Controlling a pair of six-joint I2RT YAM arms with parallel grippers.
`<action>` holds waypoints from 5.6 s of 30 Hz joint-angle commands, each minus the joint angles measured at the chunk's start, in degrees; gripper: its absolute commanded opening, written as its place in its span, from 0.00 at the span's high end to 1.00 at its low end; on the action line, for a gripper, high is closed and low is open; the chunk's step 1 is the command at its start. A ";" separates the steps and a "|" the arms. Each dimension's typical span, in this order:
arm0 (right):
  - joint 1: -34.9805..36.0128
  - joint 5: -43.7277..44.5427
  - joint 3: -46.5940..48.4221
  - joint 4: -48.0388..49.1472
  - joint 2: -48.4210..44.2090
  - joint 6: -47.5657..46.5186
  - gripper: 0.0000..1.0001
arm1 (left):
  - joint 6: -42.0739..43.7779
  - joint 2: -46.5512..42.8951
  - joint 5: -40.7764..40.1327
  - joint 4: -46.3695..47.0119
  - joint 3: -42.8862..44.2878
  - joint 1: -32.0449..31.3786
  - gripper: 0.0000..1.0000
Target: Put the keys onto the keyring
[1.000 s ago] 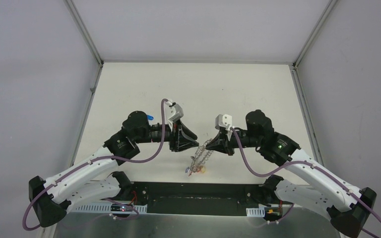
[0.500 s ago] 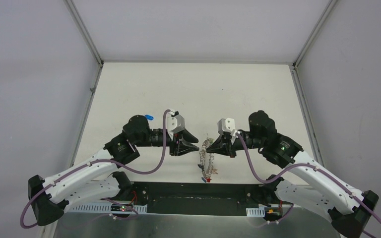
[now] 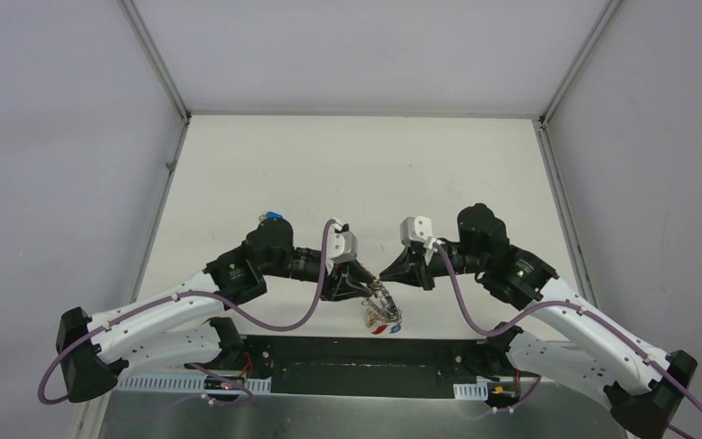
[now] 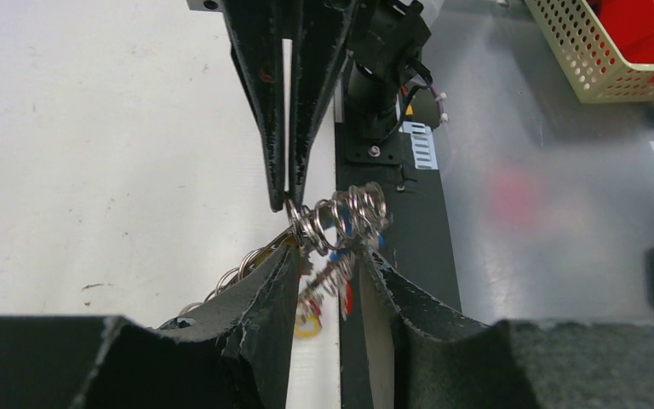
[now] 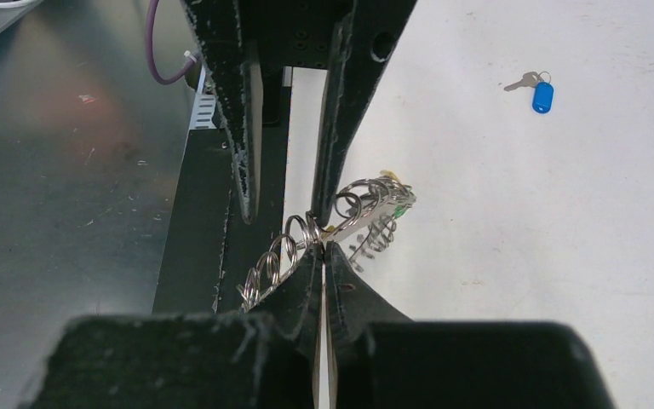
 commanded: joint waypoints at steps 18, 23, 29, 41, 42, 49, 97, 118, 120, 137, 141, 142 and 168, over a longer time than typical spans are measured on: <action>0.26 4.82 3.37 6.11 0.03 6.17 1.00 | 1.35 -3.30 -12.34 -5.18 2.68 -5.86 0.67; 0.24 5.50 3.50 6.36 0.05 6.64 1.00 | 0.98 -3.58 -16.28 -5.35 2.57 -5.93 0.67; 0.26 5.47 3.51 6.54 0.21 7.19 1.00 | 0.99 -0.93 -17.47 -5.43 3.72 -6.25 0.67; 0.26 9.33 3.83 6.54 0.65 9.41 1.00 | 3.59 -0.32 -12.30 -3.32 4.45 -7.93 0.70; 0.26 9.95 3.81 6.54 0.73 9.85 1.00 | 3.78 -0.54 -11.93 -3.33 4.28 -8.06 0.71; 0.27 13.43 3.94 6.66 0.99 12.57 1.00 | 5.89 -1.22 -8.99 -3.62 3.60 -9.87 0.73; 0.18 11.81 -4.24 13.78 -10.11 7.22 0.22 | 13.29 -6.54 -23.46 4.72 -0.98 -10.60 1.00; 0.26 1.72 -8.34 22.53 -14.48 6.32 0.40 | 21.34 -13.17 -15.47 36.11 -14.97 -10.59 1.00; 0.26 2.55 -8.05 22.62 -13.89 6.75 0.41 | 18.08 -13.40 -18.60 33.54 -13.79 -10.59 1.00; 0.18 37.87 -6.97 13.33 -12.78 24.40 0.13 | -9.93 -6.21 -24.10 22.10 -6.72 0.11 1.00; 0.17 40.49 -5.63 9.66 -11.49 25.78 0.12 | -19.89 -2.44 -12.57 28.93 -7.39 10.98 1.00; 0.17 40.73 -5.39 9.01 -11.21 26.10 0.12 | -19.32 -2.12 -12.05 28.41 -6.86 12.09 1.00; -4.55 38.40 15.70 10.67 36.33 38.33 0.02 | -16.76 -10.02 4.19 1.01 3.82 65.53 1.00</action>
